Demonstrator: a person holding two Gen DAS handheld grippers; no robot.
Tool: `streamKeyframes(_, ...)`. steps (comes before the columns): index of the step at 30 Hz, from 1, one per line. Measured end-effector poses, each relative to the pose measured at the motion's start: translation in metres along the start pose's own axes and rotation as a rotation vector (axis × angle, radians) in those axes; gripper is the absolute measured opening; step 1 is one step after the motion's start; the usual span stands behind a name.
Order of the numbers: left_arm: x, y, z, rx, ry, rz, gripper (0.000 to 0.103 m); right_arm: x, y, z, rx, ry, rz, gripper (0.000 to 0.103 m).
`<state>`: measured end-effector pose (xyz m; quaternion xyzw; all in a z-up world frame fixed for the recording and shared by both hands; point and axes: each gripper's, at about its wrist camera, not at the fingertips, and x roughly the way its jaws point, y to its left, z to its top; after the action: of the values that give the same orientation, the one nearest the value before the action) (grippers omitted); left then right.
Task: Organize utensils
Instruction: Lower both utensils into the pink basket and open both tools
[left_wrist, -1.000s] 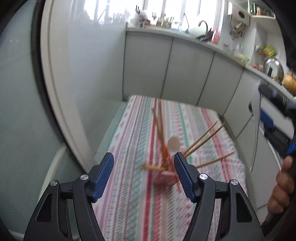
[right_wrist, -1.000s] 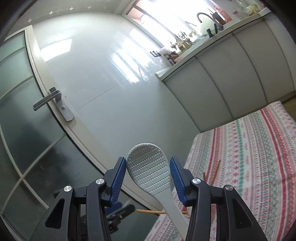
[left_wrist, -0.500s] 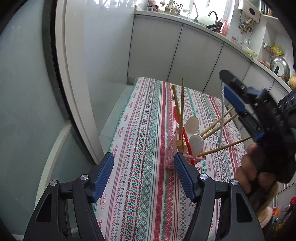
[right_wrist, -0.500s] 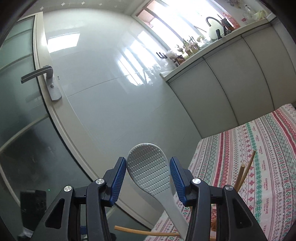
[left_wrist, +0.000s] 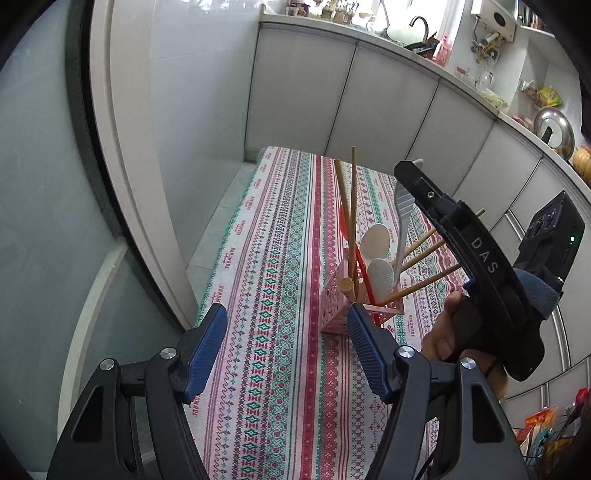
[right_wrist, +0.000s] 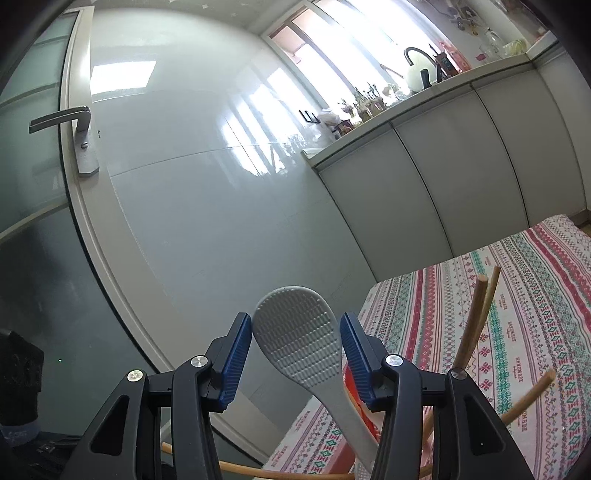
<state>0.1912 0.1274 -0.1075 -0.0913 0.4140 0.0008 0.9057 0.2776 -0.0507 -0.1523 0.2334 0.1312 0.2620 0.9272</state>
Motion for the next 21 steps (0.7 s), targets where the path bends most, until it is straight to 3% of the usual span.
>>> streamKeyframes(5, 0.001, 0.002, 0.000, -0.009, 0.008, -0.009, 0.070, -0.002, -0.003, 0.000, 0.005, 0.009, -0.001, 0.055)
streamKeyframes(7, 0.003, 0.003, 0.001, -0.011, 0.012, -0.005, 0.070, -0.004, -0.004, 0.002, 0.013, 0.002, -0.005, 0.065)
streamKeyframes(13, 0.010, 0.004, 0.002, -0.021, 0.030, -0.009, 0.070, -0.008, 0.001, 0.009, 0.003, 0.016, -0.018, 0.065)
streamKeyframes(21, 0.002, 0.000, 0.004, -0.047, 0.021, -0.030, 0.070, -0.048, 0.030, 0.055, -0.065, 0.054, -0.099, 0.069)
